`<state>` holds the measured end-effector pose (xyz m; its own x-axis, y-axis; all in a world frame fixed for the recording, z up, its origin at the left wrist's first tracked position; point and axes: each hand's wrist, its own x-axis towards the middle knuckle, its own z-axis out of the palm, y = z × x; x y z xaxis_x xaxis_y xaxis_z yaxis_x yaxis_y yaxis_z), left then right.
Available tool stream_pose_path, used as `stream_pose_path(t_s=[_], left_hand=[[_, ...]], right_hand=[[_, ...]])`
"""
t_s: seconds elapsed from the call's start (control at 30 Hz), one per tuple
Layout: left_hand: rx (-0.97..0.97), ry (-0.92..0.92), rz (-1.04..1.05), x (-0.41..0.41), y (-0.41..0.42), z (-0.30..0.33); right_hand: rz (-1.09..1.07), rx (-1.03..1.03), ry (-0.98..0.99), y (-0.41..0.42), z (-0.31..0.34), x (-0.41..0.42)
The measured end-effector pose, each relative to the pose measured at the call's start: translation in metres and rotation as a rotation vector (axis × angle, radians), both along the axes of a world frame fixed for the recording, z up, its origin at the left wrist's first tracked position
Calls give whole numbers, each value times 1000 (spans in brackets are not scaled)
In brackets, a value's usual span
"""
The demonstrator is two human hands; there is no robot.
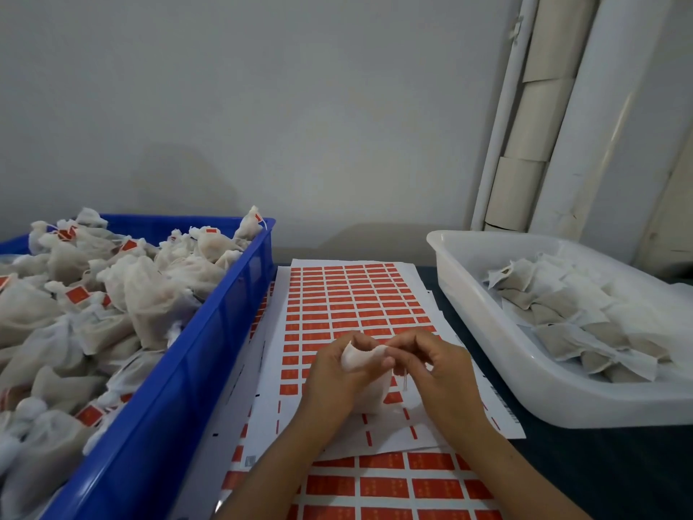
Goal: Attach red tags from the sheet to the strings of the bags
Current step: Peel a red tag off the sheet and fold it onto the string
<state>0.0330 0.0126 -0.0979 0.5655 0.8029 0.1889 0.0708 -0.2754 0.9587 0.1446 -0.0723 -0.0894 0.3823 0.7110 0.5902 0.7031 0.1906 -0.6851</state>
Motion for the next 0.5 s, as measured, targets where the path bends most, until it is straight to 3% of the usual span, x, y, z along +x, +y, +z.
stream_pose_path(t_s=[0.5], left_hand=[[-67,-69,102,-1,-2,2]], right_hand=[[-95,-35,-157,2,-5,-3]])
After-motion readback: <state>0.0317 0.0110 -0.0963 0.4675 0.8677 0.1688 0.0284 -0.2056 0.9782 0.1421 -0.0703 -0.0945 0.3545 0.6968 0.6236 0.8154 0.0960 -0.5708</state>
